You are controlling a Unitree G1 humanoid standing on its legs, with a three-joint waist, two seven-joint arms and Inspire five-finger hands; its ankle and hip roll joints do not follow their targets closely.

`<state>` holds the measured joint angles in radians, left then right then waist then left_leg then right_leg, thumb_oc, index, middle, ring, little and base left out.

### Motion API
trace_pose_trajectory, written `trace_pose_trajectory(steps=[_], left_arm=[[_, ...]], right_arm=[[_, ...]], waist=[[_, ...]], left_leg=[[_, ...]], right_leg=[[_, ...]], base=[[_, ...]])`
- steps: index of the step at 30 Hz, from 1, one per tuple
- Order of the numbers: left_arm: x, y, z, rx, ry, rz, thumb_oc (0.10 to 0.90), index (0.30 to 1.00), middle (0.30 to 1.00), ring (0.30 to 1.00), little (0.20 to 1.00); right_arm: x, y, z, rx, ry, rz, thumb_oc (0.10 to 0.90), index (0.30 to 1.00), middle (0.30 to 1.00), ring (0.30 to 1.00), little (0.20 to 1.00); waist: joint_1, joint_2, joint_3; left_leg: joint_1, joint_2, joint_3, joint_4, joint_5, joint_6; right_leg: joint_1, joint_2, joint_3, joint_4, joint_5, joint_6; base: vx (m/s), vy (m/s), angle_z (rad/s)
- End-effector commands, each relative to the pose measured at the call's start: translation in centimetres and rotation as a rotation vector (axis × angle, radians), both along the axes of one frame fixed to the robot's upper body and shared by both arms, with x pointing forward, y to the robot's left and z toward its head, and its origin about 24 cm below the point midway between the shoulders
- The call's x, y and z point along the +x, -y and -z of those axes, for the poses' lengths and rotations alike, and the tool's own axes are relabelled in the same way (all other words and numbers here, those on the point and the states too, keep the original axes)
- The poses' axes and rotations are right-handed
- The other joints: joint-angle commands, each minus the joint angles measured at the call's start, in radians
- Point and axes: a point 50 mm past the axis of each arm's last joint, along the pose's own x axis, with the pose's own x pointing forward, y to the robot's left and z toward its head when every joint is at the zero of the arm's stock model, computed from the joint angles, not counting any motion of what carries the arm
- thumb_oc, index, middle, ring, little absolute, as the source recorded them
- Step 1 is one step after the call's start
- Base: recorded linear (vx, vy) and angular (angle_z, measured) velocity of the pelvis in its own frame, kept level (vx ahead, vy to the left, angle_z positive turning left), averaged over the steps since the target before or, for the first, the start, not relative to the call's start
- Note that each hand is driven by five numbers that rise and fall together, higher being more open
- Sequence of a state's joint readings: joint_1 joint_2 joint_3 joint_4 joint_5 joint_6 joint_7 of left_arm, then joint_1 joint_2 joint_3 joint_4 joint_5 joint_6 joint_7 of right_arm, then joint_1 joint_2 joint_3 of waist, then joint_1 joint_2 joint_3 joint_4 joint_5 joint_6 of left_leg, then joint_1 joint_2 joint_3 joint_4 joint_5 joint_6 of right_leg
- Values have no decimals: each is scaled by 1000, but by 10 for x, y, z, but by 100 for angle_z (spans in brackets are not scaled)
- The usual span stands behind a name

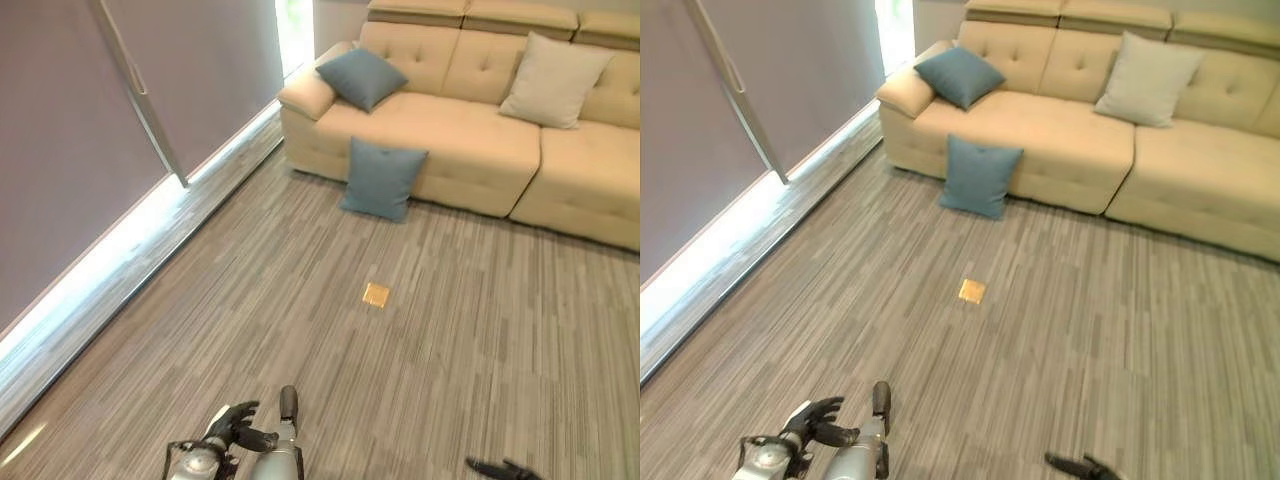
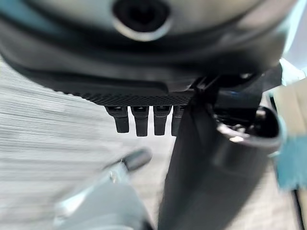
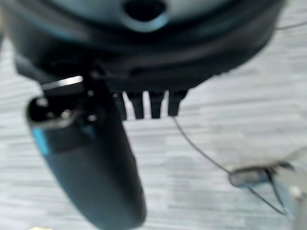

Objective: Pick up all the scattered cushions and arrange them neatly on the sofa.

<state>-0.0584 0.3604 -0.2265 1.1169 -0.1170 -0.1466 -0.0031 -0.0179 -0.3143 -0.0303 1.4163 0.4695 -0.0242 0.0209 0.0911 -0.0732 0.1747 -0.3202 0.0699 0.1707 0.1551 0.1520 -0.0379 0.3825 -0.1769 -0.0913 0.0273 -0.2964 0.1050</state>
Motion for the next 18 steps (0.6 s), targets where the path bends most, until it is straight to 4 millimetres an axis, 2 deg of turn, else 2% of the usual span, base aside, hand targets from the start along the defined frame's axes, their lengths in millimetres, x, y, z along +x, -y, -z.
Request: trace_pose_trajectory(steps=[1, 2, 3, 5, 6, 7, 8, 9, 11, 13, 14, 15, 16, 17, 18], left_arm=[[-30, -1, 14, 51, -144, 43, 800, 900, 900, 900, 900], [-36, -5, 16, 71, -180, 53, 800, 900, 900, 900, 900], [-39, -6, 17, 80, -200, 67, 800, 900, 900, 900, 900], [-36, -5, 16, 93, -189, 80, 800, 900, 900, 900, 900], [-36, -5, 16, 93, -189, 81, 800, 900, 900, 900, 900], [-30, -4, 14, 89, -160, 87, 800, 900, 900, 900, 900], [-20, -3, 10, 80, -107, 78, 800, 900, 900, 900, 900], [-14, 0, 7, 67, -67, 83, 800, 900, 900, 900, 900], [-13, -5, 4, 54, -44, 21, 800, 900, 900, 900, 900], [-16, -14, 4, 84, -76, -1, 800, 900, 900, 900, 900], [-16, -14, 4, 84, -76, -1, 800, 900, 900, 900, 900], [-14, -18, 4, 116, -92, 16, 800, 900, 900, 900, 900], [-20, -22, 4, 132, -111, 17, 800, 900, 900, 900, 900], [-22, -21, 6, 126, -118, 30, 800, 900, 900, 900, 900], [-20, -13, 8, 128, -140, 93, 800, 900, 900, 900, 900]], right_arm=[[7, 29, -13, -92, 32, -28, 800, 900, 900, 900, 900], [8, 30, -14, -88, 39, -44, 800, 900, 900, 900, 900], [11, 32, -15, -97, 55, -29, 800, 900, 900, 900, 900], [23, 31, -17, -105, 87, -63, 800, 900, 900, 900, 900], [23, 31, -17, -105, 87, -63, 800, 900, 900, 900, 900], [28, 33, -19, -120, 105, -77, 800, 900, 900, 900, 900], [32, 32, -20, -125, 132, -71, 800, 900, 900, 900, 900], [33, 30, -19, -120, 140, -78, 800, 900, 900, 900, 900], [34, 23, -17, -116, 144, -103, 800, 900, 900, 900, 900], [37, 27, -20, -121, 146, -114, 800, 900, 900, 900, 900], [37, 27, -20, -121, 146, -114, 800, 900, 900, 900, 900], [42, 33, -24, -134, 149, -121, 800, 900, 900, 900, 900], [41, 39, -26, -142, 144, -112, 800, 900, 900, 900, 900], [41, 43, -28, -143, 149, -114, 800, 900, 900, 900, 900], [94, 40, -42, -198, 221, -133, 800, 900, 900, 900, 900]], waist=[[48, 31, 10], [29, 18, 25], [10, 34, 32], [-26, 87, 55], [-26, 88, 54], [-49, 108, 67], [-65, 109, 77], [-85, 113, 82], [-109, 107, 102], [-139, 93, 100], [-139, 94, 101], [-165, 98, 90], [-180, 110, 82], [-189, 120, 77], [-158, 121, 54]], left_leg=[[-1, -5, -34, -65, -2, -7], [33, -39, -34, 1, -72, 38], [67, -34, -28, 17, -102, 49], [150, -19, -35, 3, -142, 70], [150, -18, -35, 3, -142, 70], [205, -28, -47, -11, -169, 78], [254, -43, -60, -12, -203, 73], [281, -47, -64, -4, -226, 63], [352, -63, -92, 11, -289, 53], [417, -68, -109, 8, -351, 23], [419, -66, -109, 8, -351, 23], [497, -37, -113, -15, -401, -21], [556, -17, -124, -24, -422, -40], [588, 1, -130, -24, -418, -53], [609, 10, -167, 2, -428, -67]], right_leg=[[-86, 174, 28, 245, 124, 31], [-202, 102, 36, 529, 389, 134], [-245, 97, 27, 673, 470, 137], [-404, 83, -26, 871, 438, 110], [-405, 84, -25, 871, 438, 110], [-475, 52, -57, 892, 402, 98], [-524, 17, -97, 825, 351, 77], [-538, -10, -139, 743, 332, 75], [-600, -28, -178, 598, 271, 53], [-632, -63, -166, 331, 301, 58], [-629, -62, -168, 329, 302, 58], [-649, -130, -168, 103, 357, 89], [-664, -152, -162, 61, 386, 104], [-679, -168, -153, 79, 399, 115], [-658, -173, -159, 92, 404, 118]], base=[[866, 246, -99], [848, 273, -78], [785, 302, -37], [487, 226, 24], [392, 177, 32], [495, 110, -14], [648, 105, -16], [662, -4, -6], [655, -133, 35], [602, -226, 25], [802, -342, 21], [911, -363, 35], [1150, -437, 60], [845, -316, 52], [727, -297, 56]])
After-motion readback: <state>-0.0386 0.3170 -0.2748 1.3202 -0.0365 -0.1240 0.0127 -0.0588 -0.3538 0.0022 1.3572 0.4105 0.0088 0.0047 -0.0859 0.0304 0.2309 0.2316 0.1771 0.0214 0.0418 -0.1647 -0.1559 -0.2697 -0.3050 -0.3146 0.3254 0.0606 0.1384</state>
